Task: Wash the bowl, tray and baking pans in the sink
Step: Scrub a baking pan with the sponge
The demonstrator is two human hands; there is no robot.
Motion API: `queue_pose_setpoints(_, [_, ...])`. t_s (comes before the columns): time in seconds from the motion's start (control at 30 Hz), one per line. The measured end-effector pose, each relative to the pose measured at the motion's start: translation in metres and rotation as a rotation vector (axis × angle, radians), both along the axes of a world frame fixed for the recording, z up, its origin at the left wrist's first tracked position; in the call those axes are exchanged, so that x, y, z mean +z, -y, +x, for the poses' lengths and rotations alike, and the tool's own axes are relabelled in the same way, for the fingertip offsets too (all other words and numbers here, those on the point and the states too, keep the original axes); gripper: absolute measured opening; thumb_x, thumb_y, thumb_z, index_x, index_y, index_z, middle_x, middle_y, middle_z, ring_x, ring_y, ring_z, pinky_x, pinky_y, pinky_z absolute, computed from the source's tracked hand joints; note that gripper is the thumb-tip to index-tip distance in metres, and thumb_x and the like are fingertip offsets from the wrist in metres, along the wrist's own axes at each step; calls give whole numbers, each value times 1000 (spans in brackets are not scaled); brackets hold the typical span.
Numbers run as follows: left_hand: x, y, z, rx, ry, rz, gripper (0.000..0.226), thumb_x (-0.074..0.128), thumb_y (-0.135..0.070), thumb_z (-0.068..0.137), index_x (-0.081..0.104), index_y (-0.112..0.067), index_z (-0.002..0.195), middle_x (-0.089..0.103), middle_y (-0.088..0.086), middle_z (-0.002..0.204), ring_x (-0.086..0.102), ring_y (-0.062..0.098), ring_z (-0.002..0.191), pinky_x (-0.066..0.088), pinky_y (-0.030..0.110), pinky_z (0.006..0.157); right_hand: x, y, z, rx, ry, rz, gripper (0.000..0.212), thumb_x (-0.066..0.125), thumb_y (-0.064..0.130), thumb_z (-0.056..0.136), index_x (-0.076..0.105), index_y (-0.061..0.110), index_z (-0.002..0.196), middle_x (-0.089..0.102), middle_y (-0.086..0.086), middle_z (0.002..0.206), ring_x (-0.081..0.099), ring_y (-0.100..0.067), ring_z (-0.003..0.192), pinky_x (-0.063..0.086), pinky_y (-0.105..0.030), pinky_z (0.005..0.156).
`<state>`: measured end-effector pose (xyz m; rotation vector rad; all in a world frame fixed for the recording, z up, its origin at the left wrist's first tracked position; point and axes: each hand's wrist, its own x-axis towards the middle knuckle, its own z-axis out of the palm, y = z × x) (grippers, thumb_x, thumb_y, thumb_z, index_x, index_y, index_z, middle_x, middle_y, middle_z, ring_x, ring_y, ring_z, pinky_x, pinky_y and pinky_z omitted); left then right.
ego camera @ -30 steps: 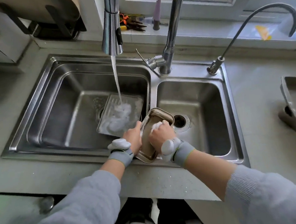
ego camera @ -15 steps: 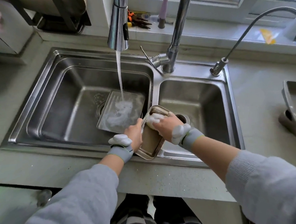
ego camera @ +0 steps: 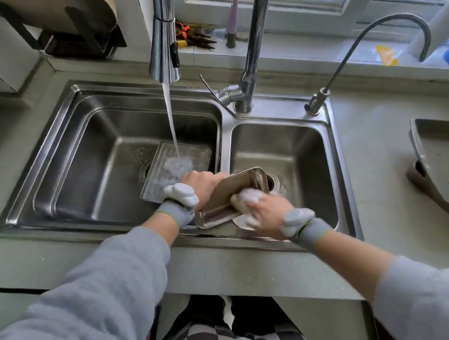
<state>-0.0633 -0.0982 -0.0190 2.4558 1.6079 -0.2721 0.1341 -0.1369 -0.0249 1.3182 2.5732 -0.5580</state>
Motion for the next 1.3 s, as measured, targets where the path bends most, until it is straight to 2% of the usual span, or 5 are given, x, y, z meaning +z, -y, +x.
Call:
queue_pose_setpoints(0.5, [-4,3,-1,121,39,-42,39,41,-9,91,45,-31,123,67,11,101,63,36,91,46,36,64,1,20,-39,-84,-119,-100,39,54,21,87,49,15,125,42,-7,137,38,-23,130,43,-37,98])
queue_pose_setpoints(0.73, [10,-4,-4,182,32,-61,37,42,-5,90,48,-26,120,66,13,101,63,36,92,42,35,64,15,-14,0,-148,-127,101,5,37,35,101,38,36,96,53,4,103,56,-22,100,47,-44,87])
queue_pose_setpoints(0.9, [29,-28,-10,281,106,-52,33,43,-21,90,52,-27,121,67,14,107,62,38,98,47,37,78,36,-34,-4,-744,-722,105,29,42,36,88,56,23,110,59,4,103,54,-15,95,42,-30,84])
queue_pose_setpoints(1.03, [36,-29,-11,376,139,-1,34,41,-15,95,52,-27,125,67,14,108,61,37,103,46,37,81,38,-45,-10,-1460,-1190,-412,17,38,25,85,43,20,70,42,2,52,42,-14,43,34,-22,49])
queue_pose_setpoints(1.3, [20,-19,16,704,305,13,25,42,-14,97,57,-16,117,67,16,104,61,37,100,39,32,72,5,-21,-49,-1282,-1014,-550,14,54,1,82,59,14,83,60,-10,86,56,-19,77,47,-31,73])
